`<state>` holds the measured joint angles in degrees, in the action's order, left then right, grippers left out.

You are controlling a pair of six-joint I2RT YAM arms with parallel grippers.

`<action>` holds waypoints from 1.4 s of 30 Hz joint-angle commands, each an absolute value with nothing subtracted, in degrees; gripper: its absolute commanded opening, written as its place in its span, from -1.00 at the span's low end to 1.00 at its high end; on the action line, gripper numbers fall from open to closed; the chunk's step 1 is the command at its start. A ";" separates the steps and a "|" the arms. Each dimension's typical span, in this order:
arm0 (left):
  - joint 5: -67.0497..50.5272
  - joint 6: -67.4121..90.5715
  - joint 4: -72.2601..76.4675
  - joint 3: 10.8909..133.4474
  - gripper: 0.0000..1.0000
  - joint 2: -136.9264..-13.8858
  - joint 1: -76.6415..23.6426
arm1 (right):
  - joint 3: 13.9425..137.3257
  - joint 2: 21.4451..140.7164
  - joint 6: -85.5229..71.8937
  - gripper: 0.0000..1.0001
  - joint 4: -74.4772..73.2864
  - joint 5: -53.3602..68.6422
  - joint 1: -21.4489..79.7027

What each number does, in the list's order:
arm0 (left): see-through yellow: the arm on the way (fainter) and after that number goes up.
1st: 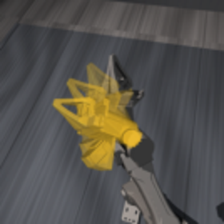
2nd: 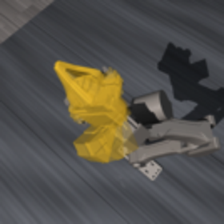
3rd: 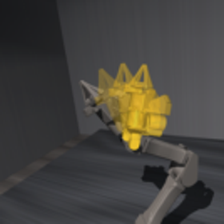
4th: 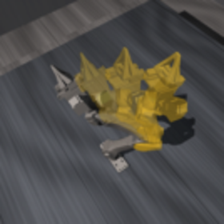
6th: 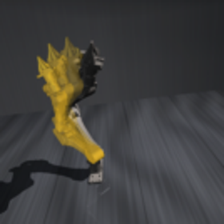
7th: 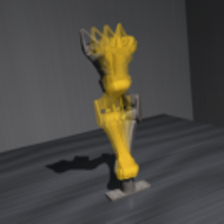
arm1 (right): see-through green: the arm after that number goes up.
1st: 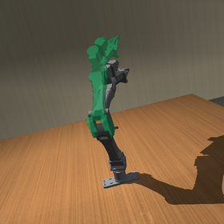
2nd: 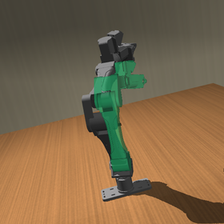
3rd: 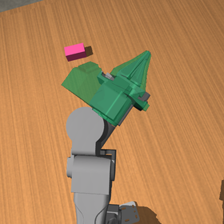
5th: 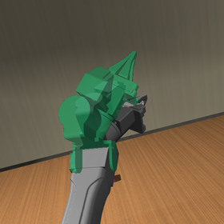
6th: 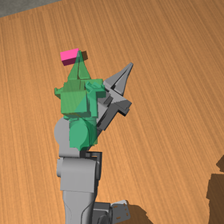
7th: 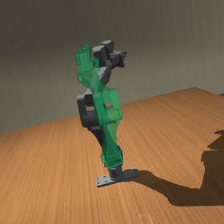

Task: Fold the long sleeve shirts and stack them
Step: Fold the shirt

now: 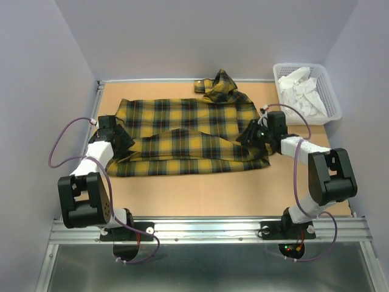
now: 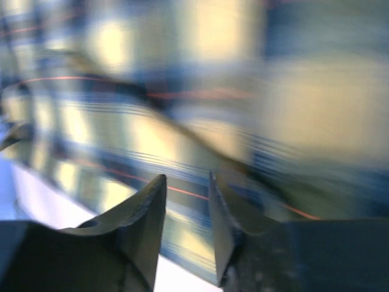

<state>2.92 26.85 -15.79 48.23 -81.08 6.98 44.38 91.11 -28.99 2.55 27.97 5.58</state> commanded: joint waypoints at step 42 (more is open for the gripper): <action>-6.17 34.72 -16.95 45.59 0.46 -73.93 3.87 | 57.83 100.66 -21.98 0.15 0.71 18.03 18.37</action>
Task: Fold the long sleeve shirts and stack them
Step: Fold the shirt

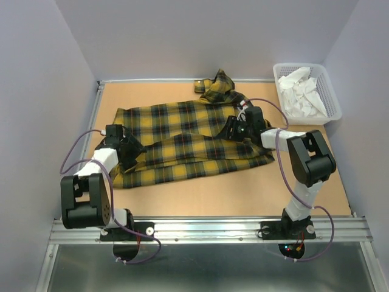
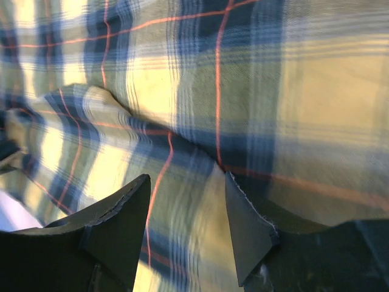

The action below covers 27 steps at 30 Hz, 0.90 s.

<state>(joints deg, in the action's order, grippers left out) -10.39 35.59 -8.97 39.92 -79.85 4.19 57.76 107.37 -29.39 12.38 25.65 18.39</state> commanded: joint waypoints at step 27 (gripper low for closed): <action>0.88 31.64 -20.65 46.60 0.73 -89.66 -20.13 | 54.15 100.02 -20.47 0.00 -36.29 0.87 27.42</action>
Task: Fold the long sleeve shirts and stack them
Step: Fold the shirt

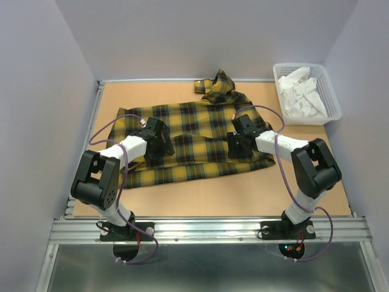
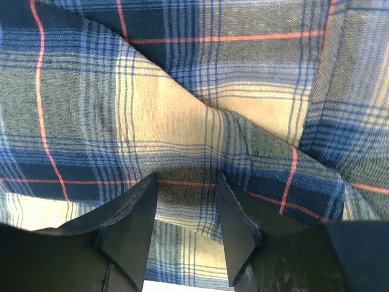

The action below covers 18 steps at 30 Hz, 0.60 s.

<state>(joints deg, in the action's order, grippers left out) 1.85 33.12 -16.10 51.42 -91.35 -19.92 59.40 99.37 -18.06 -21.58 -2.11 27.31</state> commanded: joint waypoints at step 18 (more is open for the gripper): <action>1.65 29.36 -35.25 58.43 0.82 -76.63 -16.19 | 64.67 91.84 -18.81 0.15 -52.29 4.75 26.02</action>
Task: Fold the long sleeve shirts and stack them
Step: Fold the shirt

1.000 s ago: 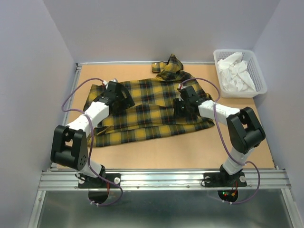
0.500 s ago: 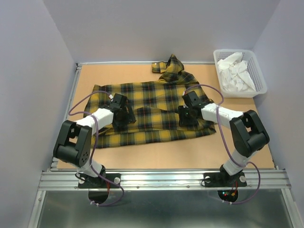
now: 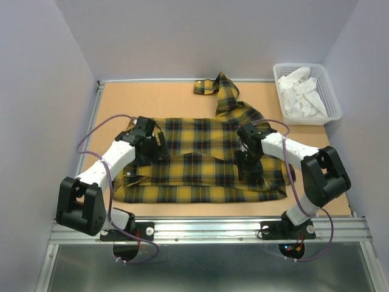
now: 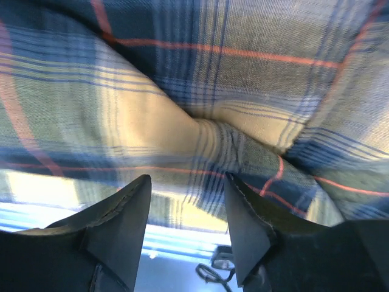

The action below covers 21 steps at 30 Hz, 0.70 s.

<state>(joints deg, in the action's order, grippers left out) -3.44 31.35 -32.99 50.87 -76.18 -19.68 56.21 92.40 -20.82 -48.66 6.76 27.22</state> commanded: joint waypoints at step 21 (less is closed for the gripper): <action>4.21 37.44 -27.16 97.38 0.26 -116.26 -3.43 | 99.66 111.88 -15.91 0.44 -39.82 -1.59 9.05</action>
